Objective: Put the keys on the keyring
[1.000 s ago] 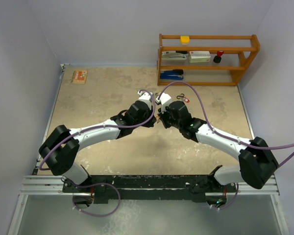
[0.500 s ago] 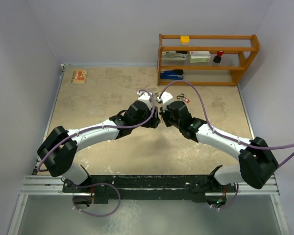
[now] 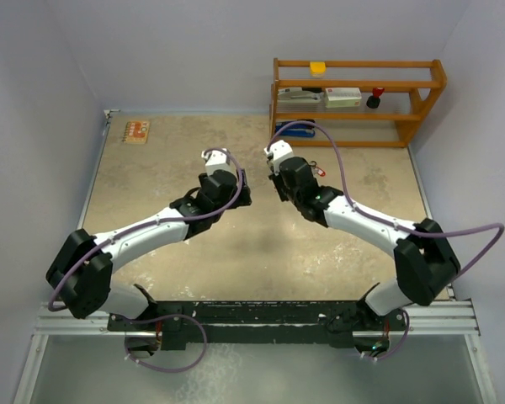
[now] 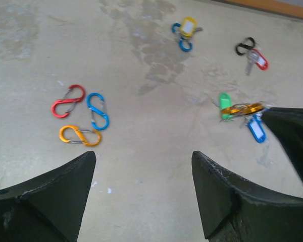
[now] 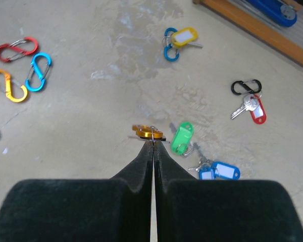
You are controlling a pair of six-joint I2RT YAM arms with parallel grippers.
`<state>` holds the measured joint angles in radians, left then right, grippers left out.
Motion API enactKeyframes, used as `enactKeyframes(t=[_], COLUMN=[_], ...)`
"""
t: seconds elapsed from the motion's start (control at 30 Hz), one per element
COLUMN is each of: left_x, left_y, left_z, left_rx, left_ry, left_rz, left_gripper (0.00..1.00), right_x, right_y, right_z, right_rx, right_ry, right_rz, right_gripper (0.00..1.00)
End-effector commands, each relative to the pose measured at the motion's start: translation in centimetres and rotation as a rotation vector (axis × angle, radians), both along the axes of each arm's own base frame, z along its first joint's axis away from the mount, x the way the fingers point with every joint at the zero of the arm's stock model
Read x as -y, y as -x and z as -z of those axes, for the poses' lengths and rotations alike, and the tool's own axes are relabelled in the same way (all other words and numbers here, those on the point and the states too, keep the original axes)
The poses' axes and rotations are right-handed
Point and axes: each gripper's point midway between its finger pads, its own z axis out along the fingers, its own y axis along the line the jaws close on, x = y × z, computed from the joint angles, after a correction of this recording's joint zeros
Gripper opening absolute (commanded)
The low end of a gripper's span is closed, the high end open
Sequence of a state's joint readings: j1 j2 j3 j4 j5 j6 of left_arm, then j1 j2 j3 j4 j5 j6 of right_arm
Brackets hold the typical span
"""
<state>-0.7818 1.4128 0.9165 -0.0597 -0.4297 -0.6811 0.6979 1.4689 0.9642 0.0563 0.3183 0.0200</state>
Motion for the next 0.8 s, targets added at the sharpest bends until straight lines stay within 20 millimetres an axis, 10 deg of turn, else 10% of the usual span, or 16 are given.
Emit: enactKeyframes(t=[0.0,0.63,0.77], left_x=[-2.6,-4.6,-4.6], left_y=[-0.7,-1.2,-1.2], left_z=[0.1,0.8,1.0], left_rx=[0.003,-0.013,-0.017], left_ry=[0.017,0.029,0.037], left_rz=[-0.111,-0.156,-0.155], left_gripper=[0.74,0.74,0.74], right_x=[1.2,-0.6,-0.8], right_y=[-3.1,-7.9,-7.6], right_z=[-1.4,2.7,2.9], right_rx=[0.025,-0.072,-0.091], right_ry=[0.002,-0.046,-0.061], right_rz=[0.119,0.129,0.125], right_gripper=[0.0,0.0,0.34])
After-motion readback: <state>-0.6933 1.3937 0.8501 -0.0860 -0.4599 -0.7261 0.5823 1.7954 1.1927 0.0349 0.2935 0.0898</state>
